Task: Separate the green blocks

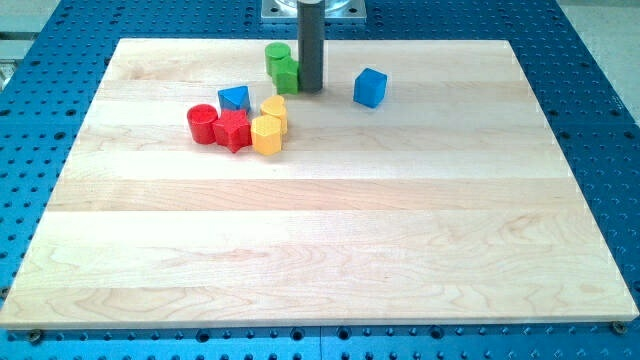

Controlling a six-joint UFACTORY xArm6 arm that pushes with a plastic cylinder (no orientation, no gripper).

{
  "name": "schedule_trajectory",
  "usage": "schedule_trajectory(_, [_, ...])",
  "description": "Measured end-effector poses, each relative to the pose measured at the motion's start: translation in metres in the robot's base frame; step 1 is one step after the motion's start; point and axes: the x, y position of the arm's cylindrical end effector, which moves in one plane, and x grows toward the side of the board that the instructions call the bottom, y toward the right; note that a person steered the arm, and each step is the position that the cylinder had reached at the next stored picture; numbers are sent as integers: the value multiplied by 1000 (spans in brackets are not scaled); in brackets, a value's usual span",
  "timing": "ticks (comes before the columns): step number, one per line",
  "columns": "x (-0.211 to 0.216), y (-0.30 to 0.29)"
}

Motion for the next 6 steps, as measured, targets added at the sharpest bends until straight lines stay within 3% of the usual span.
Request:
schedule_trajectory(2, [61,-112])
schedule_trajectory(3, [-33,-142])
schedule_trajectory(4, [-64,-116])
schedule_trajectory(5, [-43,-53])
schedule_trajectory(6, [-24,-36])
